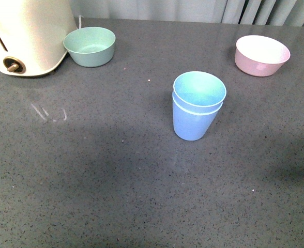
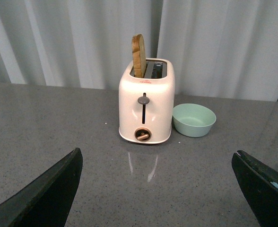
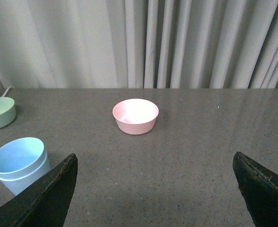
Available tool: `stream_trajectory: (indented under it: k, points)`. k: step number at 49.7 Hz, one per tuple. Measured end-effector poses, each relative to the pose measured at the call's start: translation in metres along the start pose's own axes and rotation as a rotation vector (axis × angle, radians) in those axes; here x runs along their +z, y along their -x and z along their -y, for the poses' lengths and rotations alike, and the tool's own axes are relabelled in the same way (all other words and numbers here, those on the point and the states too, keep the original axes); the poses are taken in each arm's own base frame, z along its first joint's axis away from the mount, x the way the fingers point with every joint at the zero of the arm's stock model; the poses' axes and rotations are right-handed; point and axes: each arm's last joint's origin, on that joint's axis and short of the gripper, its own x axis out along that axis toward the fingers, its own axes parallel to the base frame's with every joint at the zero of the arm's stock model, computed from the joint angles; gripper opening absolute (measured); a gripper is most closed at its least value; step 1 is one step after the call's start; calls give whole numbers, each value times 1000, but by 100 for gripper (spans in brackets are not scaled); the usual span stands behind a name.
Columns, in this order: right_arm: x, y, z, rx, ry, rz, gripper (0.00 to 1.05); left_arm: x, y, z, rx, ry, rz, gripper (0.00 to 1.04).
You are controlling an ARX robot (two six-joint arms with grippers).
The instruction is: Stack blue cups with both arms
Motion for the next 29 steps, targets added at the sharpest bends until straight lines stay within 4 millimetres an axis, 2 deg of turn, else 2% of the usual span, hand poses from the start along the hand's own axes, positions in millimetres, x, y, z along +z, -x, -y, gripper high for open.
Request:
stream_trajectory:
  k: [29]
  points:
    - [0,0,0,0,0,0,96,0,0,0,0,0,0,96]
